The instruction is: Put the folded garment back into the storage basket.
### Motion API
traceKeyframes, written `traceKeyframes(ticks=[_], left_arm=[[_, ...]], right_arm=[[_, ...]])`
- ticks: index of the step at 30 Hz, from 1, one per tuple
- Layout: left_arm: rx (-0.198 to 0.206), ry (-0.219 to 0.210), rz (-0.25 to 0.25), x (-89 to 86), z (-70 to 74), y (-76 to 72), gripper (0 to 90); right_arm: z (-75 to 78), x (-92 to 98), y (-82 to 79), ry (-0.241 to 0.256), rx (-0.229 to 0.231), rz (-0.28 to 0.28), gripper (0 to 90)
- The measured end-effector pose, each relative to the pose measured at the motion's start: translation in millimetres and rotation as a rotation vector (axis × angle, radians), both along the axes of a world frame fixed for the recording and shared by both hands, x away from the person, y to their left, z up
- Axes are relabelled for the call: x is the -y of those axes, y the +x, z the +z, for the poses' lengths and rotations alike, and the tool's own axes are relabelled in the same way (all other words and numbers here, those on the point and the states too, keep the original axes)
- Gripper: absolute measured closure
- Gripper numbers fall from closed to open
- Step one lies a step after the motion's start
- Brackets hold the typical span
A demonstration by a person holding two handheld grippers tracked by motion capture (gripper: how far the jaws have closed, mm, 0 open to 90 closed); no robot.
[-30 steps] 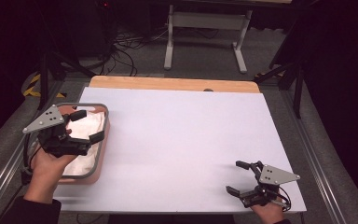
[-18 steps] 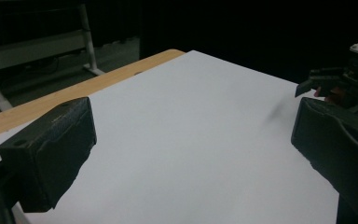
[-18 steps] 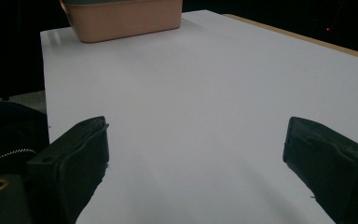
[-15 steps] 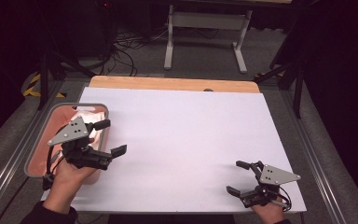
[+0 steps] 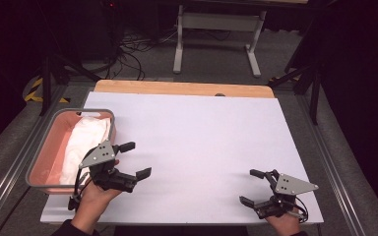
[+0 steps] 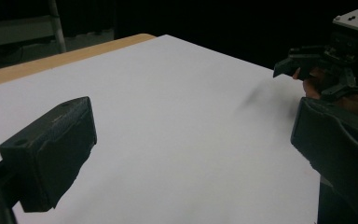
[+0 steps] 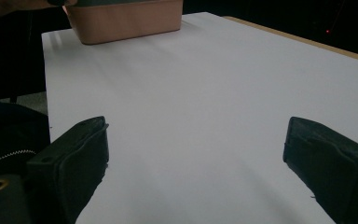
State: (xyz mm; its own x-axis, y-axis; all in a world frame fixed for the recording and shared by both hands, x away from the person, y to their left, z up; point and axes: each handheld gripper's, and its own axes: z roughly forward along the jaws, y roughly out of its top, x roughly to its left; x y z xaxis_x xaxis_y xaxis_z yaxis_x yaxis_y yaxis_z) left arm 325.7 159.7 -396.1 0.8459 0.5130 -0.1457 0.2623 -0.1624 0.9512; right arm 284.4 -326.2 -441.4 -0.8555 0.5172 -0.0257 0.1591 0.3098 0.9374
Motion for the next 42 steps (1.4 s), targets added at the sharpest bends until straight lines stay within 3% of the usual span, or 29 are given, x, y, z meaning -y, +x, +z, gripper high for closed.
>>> traceKeyframes(ticks=[16, 28, 29, 32, 34, 42], left_arm=[[-0.034, 0.008, -0.051, 21.1, -44.9, -4.6, 0.5], [-0.019, 0.068, -0.055, 28.3, -66.9, -5.5, 0.3], [-0.018, 0.093, -0.056, 30.6, -71.0, -5.9, 0.2], [-0.019, 0.115, -0.044, 32.7, -72.9, -5.4, 0.1], [-0.006, 0.111, -0.04, 32.3, -72.7, -5.6, 0.1], [-0.023, 0.093, -0.042, 30.0, -72.5, -4.7, 0.1]], right_arm=[[-0.3, 0.6, 0.3, 0.002, -0.002, 0.003, 7.3], [-1.5, 2.0, 1.1, 0.004, -0.004, 0.0, 7.3], [-1.6, 2.2, 1.2, 0.005, -0.005, 0.0, 7.3], [-2.3, 2.6, 1.8, 0.008, -0.012, 0.002, 7.3], [-3.0, 2.5, 2.3, 0.013, -0.012, 0.002, 7.3], [-3.9, 3.5, 3.1, 0.015, -0.016, -0.003, 7.3]])
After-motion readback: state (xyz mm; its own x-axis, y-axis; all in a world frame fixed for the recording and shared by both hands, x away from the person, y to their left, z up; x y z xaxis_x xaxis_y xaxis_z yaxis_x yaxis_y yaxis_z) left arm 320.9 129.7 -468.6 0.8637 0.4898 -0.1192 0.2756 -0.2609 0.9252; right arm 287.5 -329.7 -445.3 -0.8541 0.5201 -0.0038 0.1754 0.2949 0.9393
